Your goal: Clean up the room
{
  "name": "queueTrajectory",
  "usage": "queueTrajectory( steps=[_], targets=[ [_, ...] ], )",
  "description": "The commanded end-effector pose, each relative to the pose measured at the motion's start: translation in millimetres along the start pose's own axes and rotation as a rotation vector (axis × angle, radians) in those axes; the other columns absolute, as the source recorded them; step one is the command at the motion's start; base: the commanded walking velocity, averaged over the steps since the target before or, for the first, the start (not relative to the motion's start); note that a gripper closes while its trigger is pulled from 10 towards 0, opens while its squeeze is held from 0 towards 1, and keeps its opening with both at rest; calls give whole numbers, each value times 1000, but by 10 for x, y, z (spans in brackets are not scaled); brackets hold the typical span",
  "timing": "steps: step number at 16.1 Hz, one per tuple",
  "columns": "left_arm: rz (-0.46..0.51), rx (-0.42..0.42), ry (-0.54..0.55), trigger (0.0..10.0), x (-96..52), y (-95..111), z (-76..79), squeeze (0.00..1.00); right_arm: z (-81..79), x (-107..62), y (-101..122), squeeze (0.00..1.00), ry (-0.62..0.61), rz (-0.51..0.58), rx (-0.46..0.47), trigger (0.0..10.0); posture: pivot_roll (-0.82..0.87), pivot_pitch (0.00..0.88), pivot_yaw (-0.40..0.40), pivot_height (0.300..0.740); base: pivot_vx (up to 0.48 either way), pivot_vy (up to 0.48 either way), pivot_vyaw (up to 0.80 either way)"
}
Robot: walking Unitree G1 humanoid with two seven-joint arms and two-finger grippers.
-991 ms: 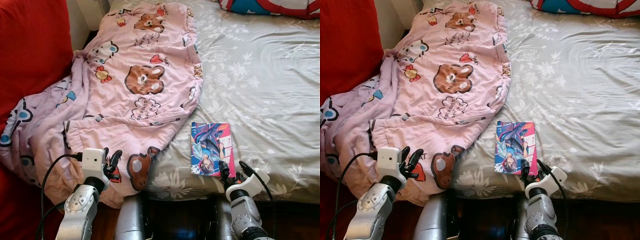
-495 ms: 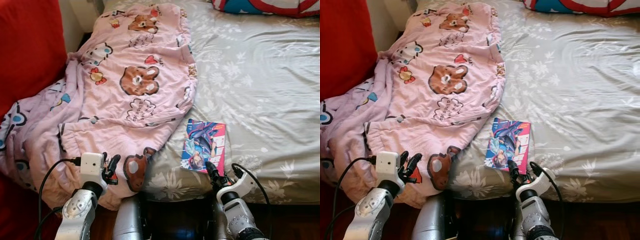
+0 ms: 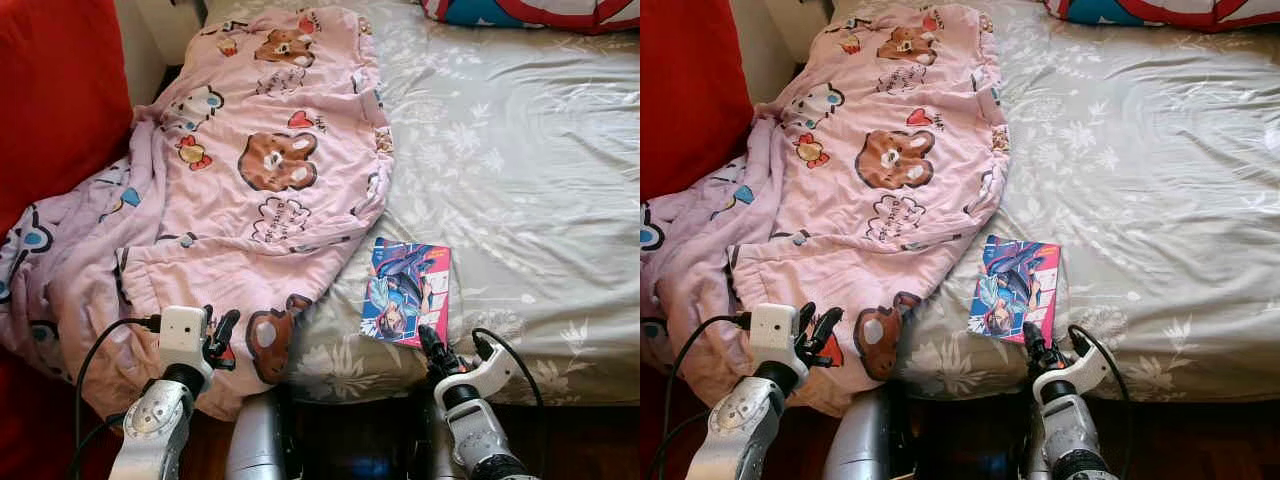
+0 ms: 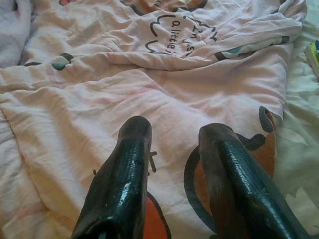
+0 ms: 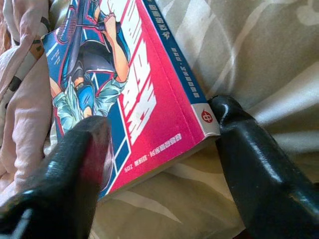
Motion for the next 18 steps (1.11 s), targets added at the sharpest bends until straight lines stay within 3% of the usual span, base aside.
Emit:
queueTrajectory(
  steps=[1,18],
  targets=[
    [-28,18,16,10000,-54,-42,-60,0,54,-74,-200,0,-33,-66,37,0,147,241,128,598,0,0,0],
    [-35,27,22,10000,12,-51,-74,0,-31,8,-96,0,-15,-34,26,0,141,214,124,598,0,0,0]
  ],
)
Point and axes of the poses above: a point about 5 cm out from each wrist's last joint towards the gripper, its own x axis pointing out of the wrist towards the gripper, its own y axis along the axis of the wrist's last joint, z = x × y, the point moved 2 cm from there along x, pointing out of the wrist towards the gripper, and after that the axes turned 6 degrees about -x, right-handed, at the moved point
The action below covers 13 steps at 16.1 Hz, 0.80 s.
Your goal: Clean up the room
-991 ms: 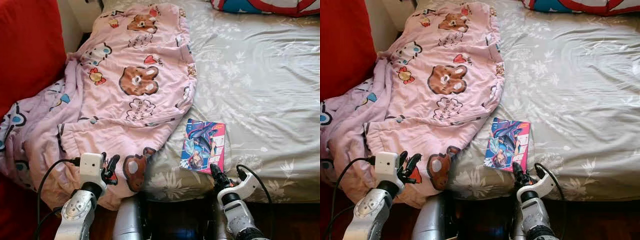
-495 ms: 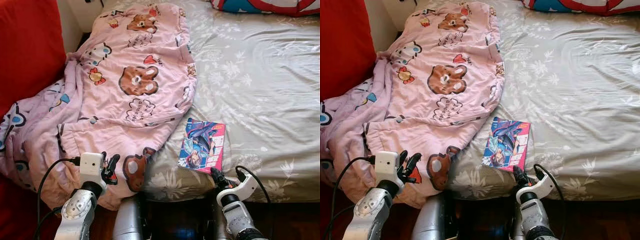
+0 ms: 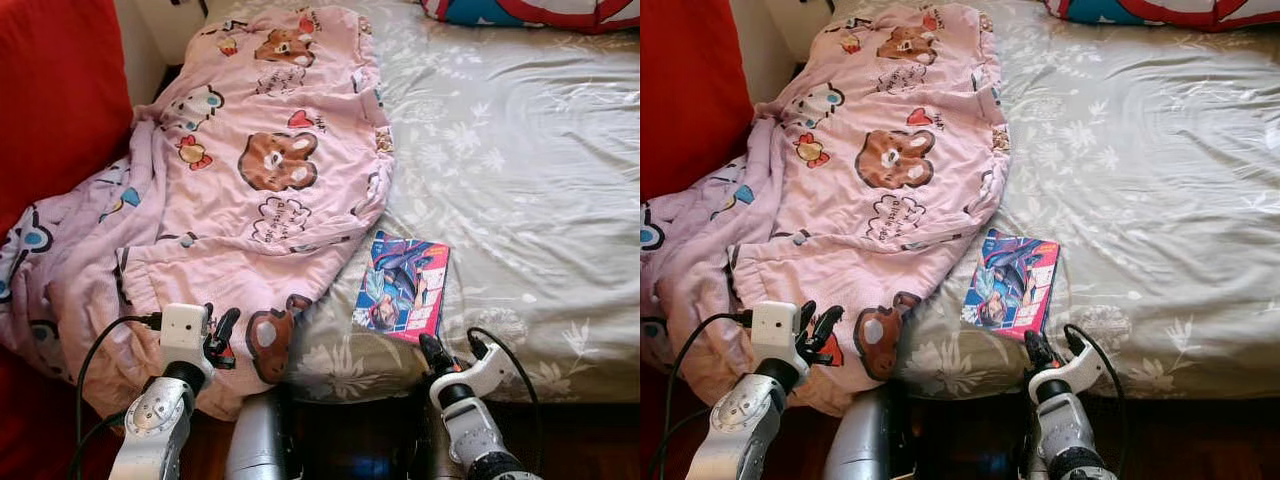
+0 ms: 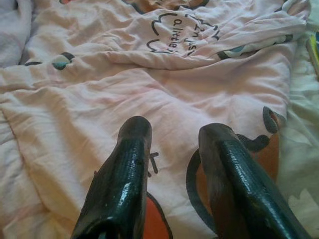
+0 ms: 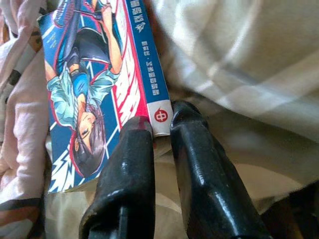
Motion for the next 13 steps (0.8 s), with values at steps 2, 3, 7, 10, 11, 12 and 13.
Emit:
queueTrajectory(
  steps=[2,3,7,10,11,12,13],
  targets=[
    [-28,25,18,10000,-17,-47,-69,0,19,-18,-55,0,-18,-14,7,0,139,211,123,598,0,0,0],
    [-28,26,21,10000,2,-52,-74,0,3,1,-3,0,-20,10,-16,0,133,204,121,598,0,0,0],
    [-18,15,34,10000,87,-61,-64,0,-111,79,203,0,13,84,-133,0,109,171,100,598,0,0,0],
    [-10,4,42,10000,173,-60,-38,0,-249,145,462,0,42,184,-245,0,78,136,81,598,0,0,0],
    [-8,-5,45,10000,203,-70,-20,0,-325,158,586,0,57,237,-313,0,64,118,70,598,0,0,0],
    [-6,-10,47,10000,222,-80,-12,0,-362,161,642,0,63,262,-345,0,57,109,64,598,0,0,0],
    [-4,-16,52,10000,240,-86,-6,0,-391,163,683,0,63,280,-376,0,50,97,56,598,0,0,0]
  ],
)
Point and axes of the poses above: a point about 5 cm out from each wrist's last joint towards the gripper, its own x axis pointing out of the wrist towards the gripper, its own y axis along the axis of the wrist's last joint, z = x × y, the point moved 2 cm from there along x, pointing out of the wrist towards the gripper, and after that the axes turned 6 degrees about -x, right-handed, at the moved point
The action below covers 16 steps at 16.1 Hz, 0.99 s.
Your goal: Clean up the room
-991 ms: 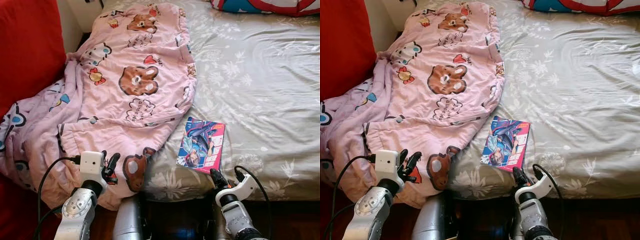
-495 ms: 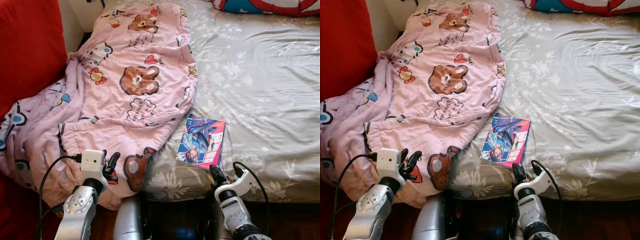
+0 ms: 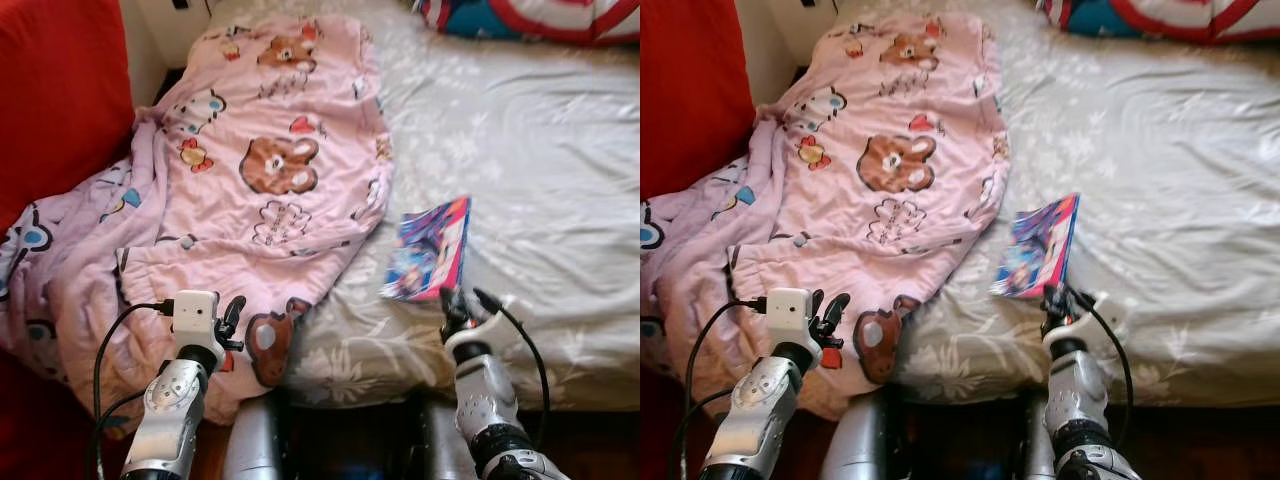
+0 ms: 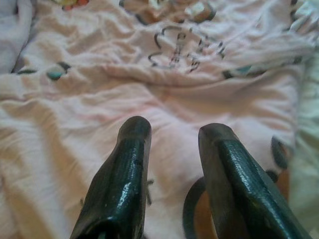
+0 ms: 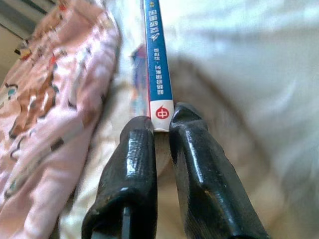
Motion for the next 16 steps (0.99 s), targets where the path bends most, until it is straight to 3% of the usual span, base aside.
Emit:
queueTrajectory(
  steps=[1,2,6,9,11,16],
  targets=[
    [-17,6,27,10000,-19,-68,-54,0,-33,7,76,0,16,40,-70,3765,43,86,48,598,0,0,0],
    [-10,1,31,10000,11,-70,-44,0,-78,19,116,0,38,54,-132,10000,38,72,39,598,0,0,0],
    [15,-24,48,10000,84,-60,-24,0,-181,55,252,0,86,94,-254,10000,22,43,16,598,0,0,0],
    [12,-30,50,10000,98,-106,-4,0,-157,31,234,0,87,71,-339,10000,1,23,7,598,0,0,0],
    [9,-36,48,10000,93,-143,8,0,-4,-30,129,0,9,2,-418,10000,0,17,9,617,0,0,0],
    [-10,-24,70,10000,55,-194,-124,0,-48,-70,56,0,31,-8,-463,10000,0,0,18,681,0,0,0]
  ],
)
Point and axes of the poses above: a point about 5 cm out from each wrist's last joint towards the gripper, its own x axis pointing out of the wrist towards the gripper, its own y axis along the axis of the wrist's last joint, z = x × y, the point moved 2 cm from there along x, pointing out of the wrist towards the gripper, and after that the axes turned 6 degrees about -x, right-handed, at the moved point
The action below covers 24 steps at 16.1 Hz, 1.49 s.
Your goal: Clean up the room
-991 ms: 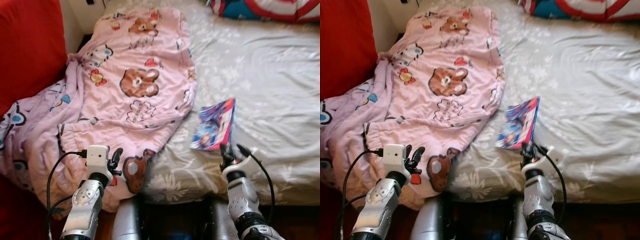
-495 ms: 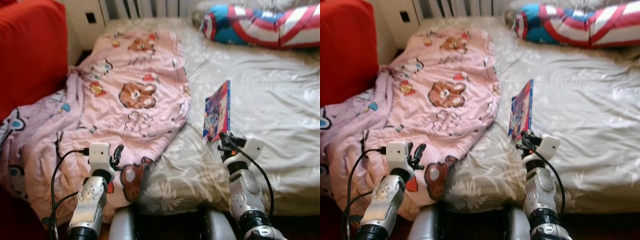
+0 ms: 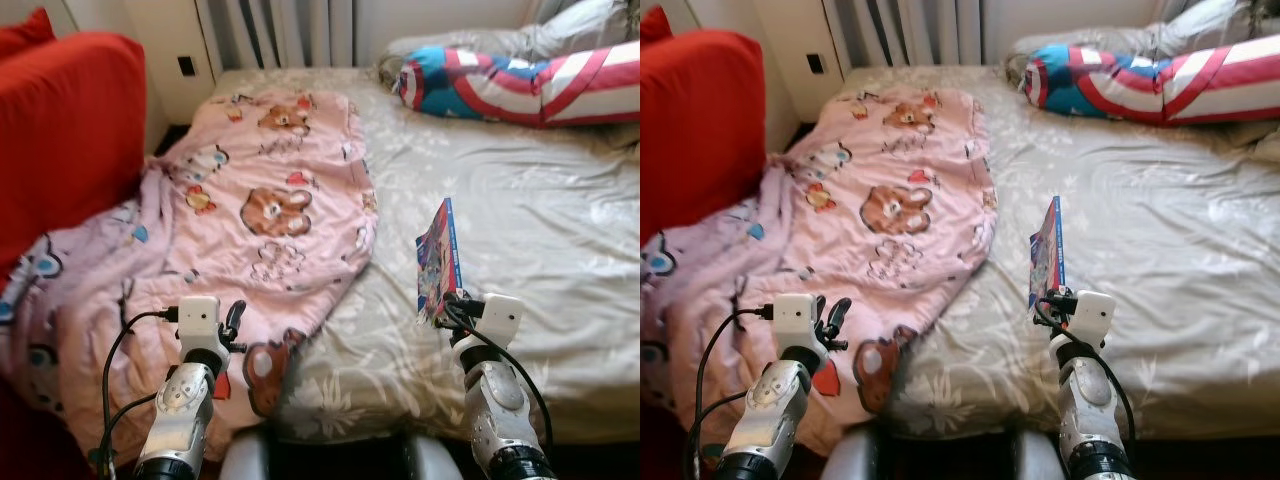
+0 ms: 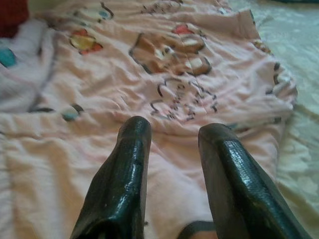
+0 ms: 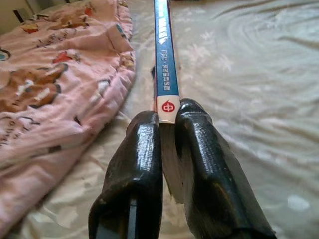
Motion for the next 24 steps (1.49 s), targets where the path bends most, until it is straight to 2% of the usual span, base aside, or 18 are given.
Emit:
queueTrajectory(
  steps=[1,3,5,8,10,13,17,18,21,24],
  targets=[
    [3,11,15,10000,-3,10,-91,0,-72,58,144,0,28,61,-26,10000,3,0,19,691,0,0,0],
    [-27,15,37,10000,-19,-62,-159,0,-69,64,155,0,21,65,-20,10000,2,0,21,706,0,0,0],
    [-87,37,53,10000,-82,-221,-241,0,-66,53,155,0,8,70,-21,10000,-1,0,23,725,0,0,0],
    [-233,73,121,10000,-230,-523,-438,0,-79,11,111,0,20,68,-25,10000,-6,0,24,740,0,0,0],
    [-295,89,128,10000,-287,-640,-473,0,-86,0,97,0,27,68,-21,10000,1,0,23,740,0,0,0],
    [-454,114,148,10000,-467,-930,-518,0,-151,2,102,0,51,74,-24,10000,-5,0,26,740,0,0,0],
    [-520,102,191,10000,-516,-1012,-564,0,-148,35,137,0,47,78,-37,10000,-10,0,27,740,0,0,0],
    [-546,91,206,10000,-547,-1059,-560,0,-106,48,132,0,14,69,-32,10000,-8,0,27,740,0,0,0],
    [-554,77,222,10000,-570,-1094,-540,0,-102,70,124,0,-14,51,-9,10000,-16,0,29,740,0,0,0],
    [-555,76,232,10000,-585,-1101,-554,0,-133,54,82,0,-27,36,6,10000,-15,0,28,740,0,-308,-356]
  ],
)
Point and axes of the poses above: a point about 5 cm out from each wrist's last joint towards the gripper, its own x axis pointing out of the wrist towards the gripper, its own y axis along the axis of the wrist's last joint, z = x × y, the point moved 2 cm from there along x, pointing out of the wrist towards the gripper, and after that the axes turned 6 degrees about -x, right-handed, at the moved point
